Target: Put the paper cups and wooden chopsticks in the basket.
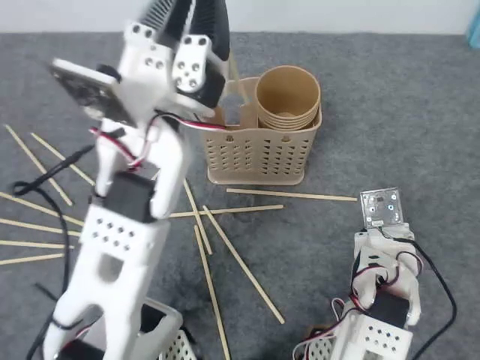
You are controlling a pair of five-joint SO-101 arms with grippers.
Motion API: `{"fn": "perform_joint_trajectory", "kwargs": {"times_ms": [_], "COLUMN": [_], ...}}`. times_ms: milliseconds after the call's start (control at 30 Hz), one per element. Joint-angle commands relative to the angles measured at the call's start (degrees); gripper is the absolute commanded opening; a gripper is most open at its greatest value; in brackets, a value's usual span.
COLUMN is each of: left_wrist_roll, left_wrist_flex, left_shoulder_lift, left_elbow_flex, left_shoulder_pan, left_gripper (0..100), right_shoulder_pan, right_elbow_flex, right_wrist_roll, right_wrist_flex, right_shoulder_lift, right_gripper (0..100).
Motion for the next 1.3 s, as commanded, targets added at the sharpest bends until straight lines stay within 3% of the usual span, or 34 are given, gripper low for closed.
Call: {"fn": "perform_joint_trajectory", "kwargs": {"times_ms": [0,267,500,700,833,1033,1267], "left_wrist_roll": [0.9,1.1,0.9,0.9,0.8,1.1,1.1], "left_wrist_flex": [-8.2,-23.1,-23.2,-22.2,-12.7,15.7,37.6], "left_shoulder_lift": [-0.3,-0.4,-0.4,-0.4,-1.8,-11.2,-20.4], "left_elbow_flex": [8.1,27.2,37.8,39.9,36.4,27.7,14.9], "left_shoulder_pan": [0.4,-4.1,-3.8,-3.8,-4.2,-3.8,-4.3], "left_gripper": [1,1,1,1,9,32,28], "right_shoulder_pan": [-0.3,-0.3,-0.3,-0.3,-0.3,-0.3,-0.3], "right_elbow_flex": [1.1,1.1,1.1,1.1,1.1,1.1,1.1], "right_wrist_roll": [0.6,0.6,0.6,0.6,0.6,0.6,0.6], "right_wrist_flex": [0.2,0.1,0.0,0.2,0.3,0.2,0.2], "right_shoulder_lift": [0.1,0.1,0.1,0.1,0.1,0.1,0.1], "right_gripper": [0.8,0.8,0.8,0.8,0.8,0.8,0.8]}}
